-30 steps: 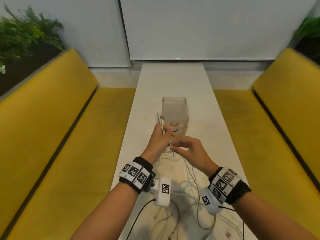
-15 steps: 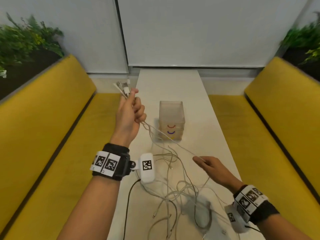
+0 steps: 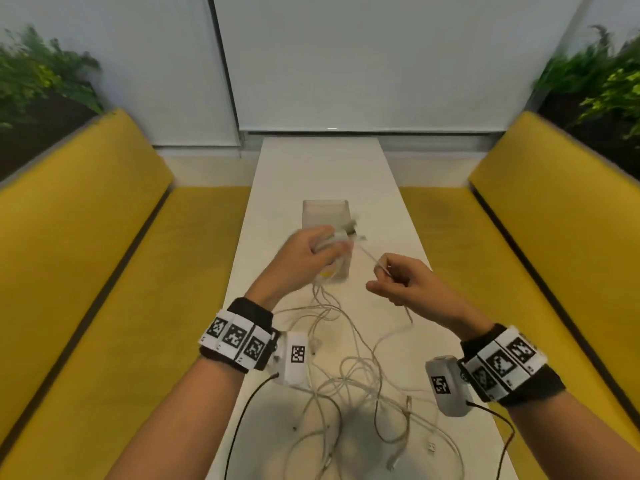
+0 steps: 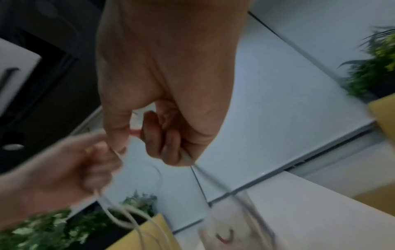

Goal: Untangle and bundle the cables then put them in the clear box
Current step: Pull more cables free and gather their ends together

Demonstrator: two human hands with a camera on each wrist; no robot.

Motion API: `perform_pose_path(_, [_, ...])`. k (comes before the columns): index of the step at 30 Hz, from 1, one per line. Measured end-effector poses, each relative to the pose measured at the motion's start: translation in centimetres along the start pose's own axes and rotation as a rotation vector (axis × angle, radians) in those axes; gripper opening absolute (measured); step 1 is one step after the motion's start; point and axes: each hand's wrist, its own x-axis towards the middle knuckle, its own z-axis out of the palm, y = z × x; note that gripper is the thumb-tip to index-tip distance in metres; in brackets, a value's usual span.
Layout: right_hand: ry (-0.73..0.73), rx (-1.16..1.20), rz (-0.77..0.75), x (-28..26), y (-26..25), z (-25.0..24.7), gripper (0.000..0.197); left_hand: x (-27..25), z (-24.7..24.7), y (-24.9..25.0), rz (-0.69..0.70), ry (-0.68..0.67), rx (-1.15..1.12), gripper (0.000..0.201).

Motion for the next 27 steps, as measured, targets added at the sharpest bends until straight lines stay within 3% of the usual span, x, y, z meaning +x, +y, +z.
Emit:
perform_pose_path(3, [0.063, 0.063, 0.101, -0.9, 2.8, -0.3, 0.048, 0.4, -2.9, 0.9, -0.029, 0.334, -0.32, 0.02])
perform_pose_path(6, [0.143, 0.025, 0.193, -2.4, 6.0, -1.0, 0.049, 0.5, -5.9, 2.0, 0.007, 0.558, -0.58, 0.006])
perform_pose_path(14, [0.207, -0.13, 0.372, -4.9, 11.1, -3.0, 0.061, 1.2, -9.9, 2.0, 0.085, 0.913, -0.914, 0.027])
perform_pose_path(16, [0.237, -0.123, 0.442, -5.4, 11.6, -3.1, 0.063, 1.3, -10.4, 2.0, 0.096, 0.938, -0.906, 0.028])
perform_pose_path(18, [0.249, -0.092, 0.471, -5.3, 11.2, -3.0, 0.062, 1.2, -10.0, 2.1, 0.083, 0.877, -0.799, 0.022])
perform_pose_path(20, [0.212, 0.006, 0.402, -4.6, 9.5, -2.7, 0.053, 1.2, -8.8, 2.1, 0.018, 0.766, -0.596, 0.011])
perform_pose_path(23, [0.153, 0.301, 0.248, -3.0, 5.6, -2.3, 0.034, 1.8, -7.0, 0.6, -0.084, 0.64, -0.25, 0.014])
perform_pose_path(27, [0.219, 0.593, 0.161, -2.6, 0.7, -2.8, 0.036, 2.1, -6.3, -2.0, -0.182, 0.612, -0.004, 0.022])
